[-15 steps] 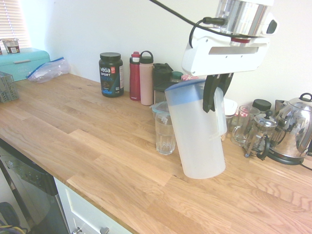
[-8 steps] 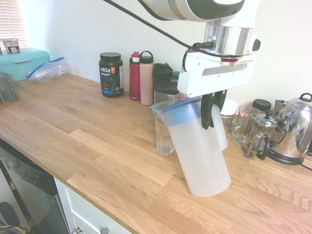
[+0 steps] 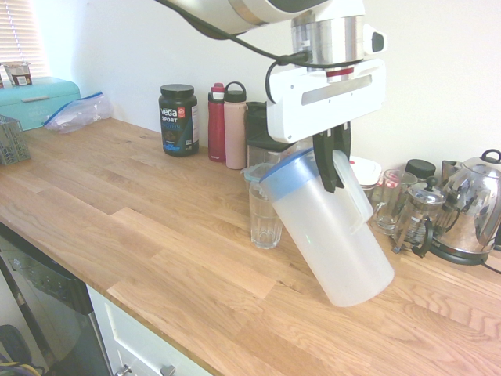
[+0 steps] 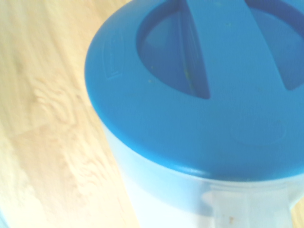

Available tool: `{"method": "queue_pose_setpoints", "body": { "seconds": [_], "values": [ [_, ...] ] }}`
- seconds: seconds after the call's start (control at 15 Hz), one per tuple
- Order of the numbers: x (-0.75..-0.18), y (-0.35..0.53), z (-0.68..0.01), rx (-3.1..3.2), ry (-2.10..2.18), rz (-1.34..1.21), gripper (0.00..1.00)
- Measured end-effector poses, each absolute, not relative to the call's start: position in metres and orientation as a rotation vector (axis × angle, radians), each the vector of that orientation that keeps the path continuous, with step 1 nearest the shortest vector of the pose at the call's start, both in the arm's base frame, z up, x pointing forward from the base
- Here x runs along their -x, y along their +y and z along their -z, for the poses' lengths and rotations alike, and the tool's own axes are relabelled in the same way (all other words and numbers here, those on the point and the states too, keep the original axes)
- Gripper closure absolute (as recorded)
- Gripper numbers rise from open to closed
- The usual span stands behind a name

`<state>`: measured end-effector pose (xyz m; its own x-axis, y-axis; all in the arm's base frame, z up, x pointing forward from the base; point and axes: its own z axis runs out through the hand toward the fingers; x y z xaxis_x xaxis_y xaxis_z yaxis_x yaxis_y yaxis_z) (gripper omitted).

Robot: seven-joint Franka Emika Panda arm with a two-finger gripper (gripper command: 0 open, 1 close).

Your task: Pour me some water

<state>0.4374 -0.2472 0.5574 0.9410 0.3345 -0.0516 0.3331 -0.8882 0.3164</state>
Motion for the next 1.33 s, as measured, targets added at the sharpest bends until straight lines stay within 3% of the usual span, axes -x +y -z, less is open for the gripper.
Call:
{"method": "queue_pose_setpoints", "body": {
  "seconds": [0.87,1.33],
  "values": [
    [-0.458,-0.224,-0.558,-2.671,0.408,-0.062,1.00],
    [-0.426,-0.245,-0.634,-3.019,0.288,-0.220,1.00]
  ]
}}
